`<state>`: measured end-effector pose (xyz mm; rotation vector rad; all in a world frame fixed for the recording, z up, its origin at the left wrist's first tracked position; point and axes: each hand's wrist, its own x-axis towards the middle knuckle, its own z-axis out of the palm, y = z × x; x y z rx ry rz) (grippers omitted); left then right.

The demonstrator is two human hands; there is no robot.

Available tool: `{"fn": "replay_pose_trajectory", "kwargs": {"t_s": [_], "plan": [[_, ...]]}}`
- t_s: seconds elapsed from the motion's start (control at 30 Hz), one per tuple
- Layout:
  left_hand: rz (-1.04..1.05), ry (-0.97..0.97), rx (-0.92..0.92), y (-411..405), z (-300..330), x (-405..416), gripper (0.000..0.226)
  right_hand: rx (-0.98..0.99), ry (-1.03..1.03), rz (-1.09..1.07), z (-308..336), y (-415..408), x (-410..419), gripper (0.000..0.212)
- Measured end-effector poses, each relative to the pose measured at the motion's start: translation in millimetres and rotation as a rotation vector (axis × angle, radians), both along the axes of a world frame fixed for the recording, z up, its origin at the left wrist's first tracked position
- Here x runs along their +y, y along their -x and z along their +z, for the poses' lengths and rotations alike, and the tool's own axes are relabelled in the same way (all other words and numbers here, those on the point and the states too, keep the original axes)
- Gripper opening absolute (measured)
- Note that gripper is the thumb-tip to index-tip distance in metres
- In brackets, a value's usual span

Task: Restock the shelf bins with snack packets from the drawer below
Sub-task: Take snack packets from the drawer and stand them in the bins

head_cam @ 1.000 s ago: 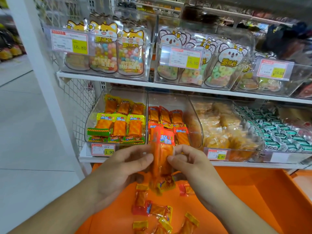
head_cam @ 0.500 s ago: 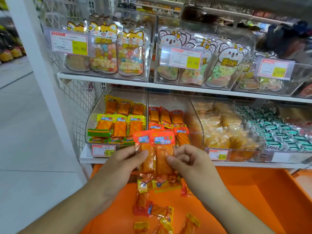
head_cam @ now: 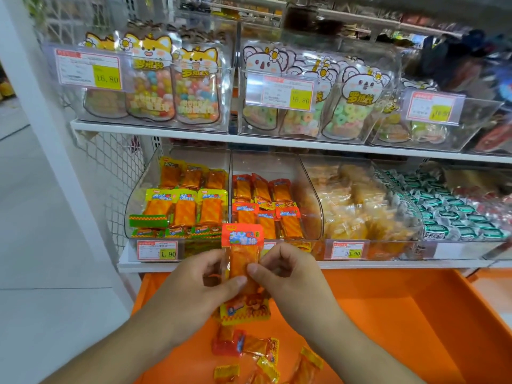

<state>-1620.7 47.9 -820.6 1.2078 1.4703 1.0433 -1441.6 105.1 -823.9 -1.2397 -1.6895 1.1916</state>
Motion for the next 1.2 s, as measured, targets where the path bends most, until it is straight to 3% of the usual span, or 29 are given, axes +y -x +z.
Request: {"fn": "replay_pose_trajectory", "kwargs": {"t_s": [0.27, 0.37, 0.47, 0.53, 0.73, 0.87, 1.03, 1.2], "plan": [[0.124, -0.014, 0.048, -13.7, 13.4, 23.4, 0.028, -0.014, 0.037, -0.015, 16.8, -7.0, 19.7, 0.017], [0.145, -0.015, 0.035, -28.4, 25.4, 52.8, 0.023, -0.027, -0.058, -0.111, 32.4, -27.7, 44.2, 0.009], [0.165, -0.025, 0.038, -48.0, 33.3, 92.9, 0.025, -0.277, -0.25, -0.225, 34.3, -57.9, 76.5, 0.011], [0.175, -0.039, 0.103, -61.5, 32.2, 121.9, 0.03, -0.411, -0.301, -0.242, 31.6, -72.1, 91.5, 0.017], [0.239, -0.021, 0.418, -85.8, -8.5, 192.8, 0.045, -0.435, -0.263, -0.166, 23.3, -78.7, 105.6, 0.02], [0.191, 0.033, 0.443, -93.9, -33.4, 212.9, 0.051, -0.371, -0.237, -0.161, 18.7, -86.9, 111.8, 0.023], [0.105, 0.024, 0.584, -98.1, -32.6, 211.5, 0.03, -0.403, -0.212, -0.168, 16.3, -94.3, 110.8, 0.031], [-0.024, 0.088, 0.635, -91.5, -24.4, 200.8, 0.027, -0.401, -0.21, -0.16, 17.8, -94.7, 108.1, 0.029]]}}
